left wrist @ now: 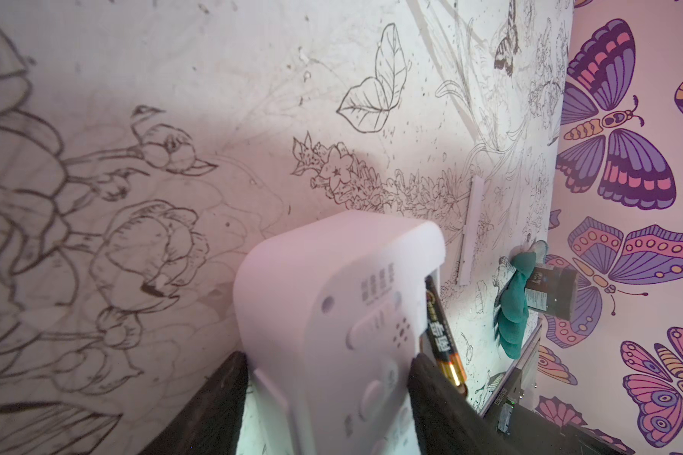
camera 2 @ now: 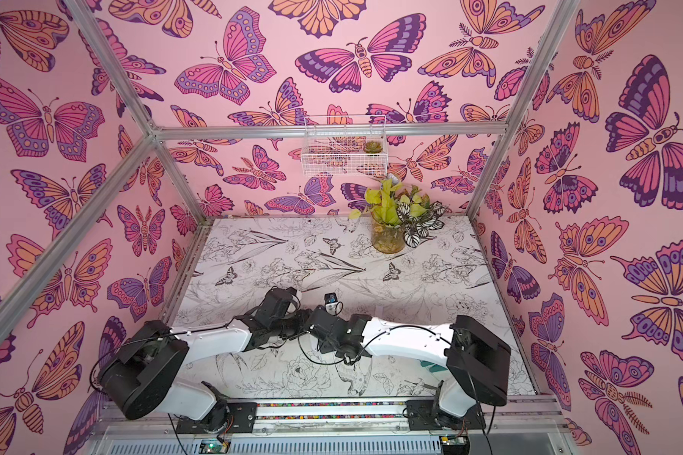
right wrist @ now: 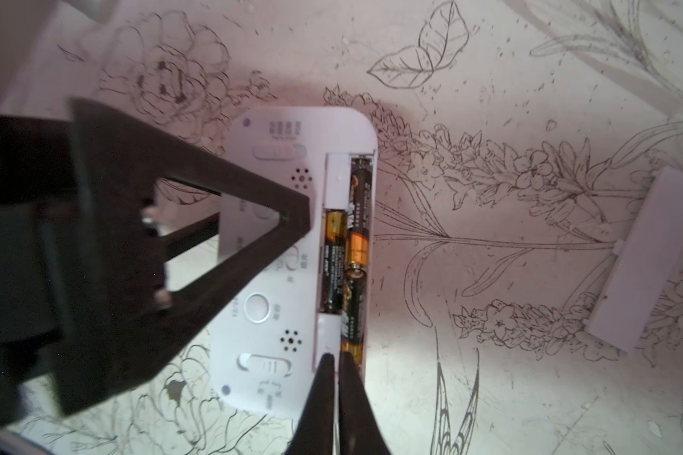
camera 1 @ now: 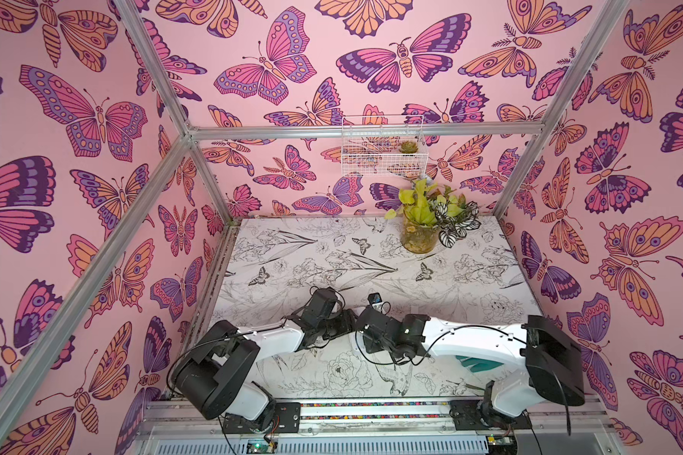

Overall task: Insert the battery into the alarm
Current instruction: Install the battery in the alarm.

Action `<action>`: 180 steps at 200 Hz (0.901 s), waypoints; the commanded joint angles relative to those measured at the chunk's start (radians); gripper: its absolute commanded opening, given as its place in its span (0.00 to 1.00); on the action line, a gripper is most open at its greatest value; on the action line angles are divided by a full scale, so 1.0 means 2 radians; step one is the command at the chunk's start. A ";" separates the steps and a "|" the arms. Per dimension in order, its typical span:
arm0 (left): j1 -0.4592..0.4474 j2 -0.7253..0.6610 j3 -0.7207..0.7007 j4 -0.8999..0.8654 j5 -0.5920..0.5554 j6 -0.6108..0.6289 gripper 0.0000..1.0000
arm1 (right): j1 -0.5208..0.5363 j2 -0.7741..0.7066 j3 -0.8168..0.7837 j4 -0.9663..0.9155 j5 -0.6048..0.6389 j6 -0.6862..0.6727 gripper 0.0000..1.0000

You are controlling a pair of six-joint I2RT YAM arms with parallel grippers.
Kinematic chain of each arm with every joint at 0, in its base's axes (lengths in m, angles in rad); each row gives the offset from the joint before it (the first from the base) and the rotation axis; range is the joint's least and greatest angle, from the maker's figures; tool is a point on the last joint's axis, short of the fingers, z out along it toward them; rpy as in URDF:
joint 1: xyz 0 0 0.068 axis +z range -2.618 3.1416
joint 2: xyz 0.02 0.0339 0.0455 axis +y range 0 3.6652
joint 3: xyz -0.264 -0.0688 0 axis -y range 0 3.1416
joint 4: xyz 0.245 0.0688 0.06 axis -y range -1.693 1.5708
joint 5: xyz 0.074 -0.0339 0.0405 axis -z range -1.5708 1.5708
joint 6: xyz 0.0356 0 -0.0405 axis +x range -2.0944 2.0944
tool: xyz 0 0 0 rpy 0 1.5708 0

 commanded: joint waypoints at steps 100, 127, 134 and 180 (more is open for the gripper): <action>-0.005 0.011 -0.022 -0.038 -0.011 0.003 0.66 | -0.046 0.049 0.043 0.013 -0.002 -0.020 0.23; -0.005 0.010 -0.022 -0.038 -0.012 0.005 0.66 | -0.051 0.062 0.049 0.015 -0.007 -0.020 0.22; -0.005 0.010 -0.022 -0.038 -0.012 0.005 0.66 | -0.052 0.063 0.051 0.015 -0.009 -0.021 0.21; -0.005 0.011 -0.020 -0.038 -0.011 0.005 0.66 | -0.053 0.072 0.052 0.015 -0.012 -0.022 0.14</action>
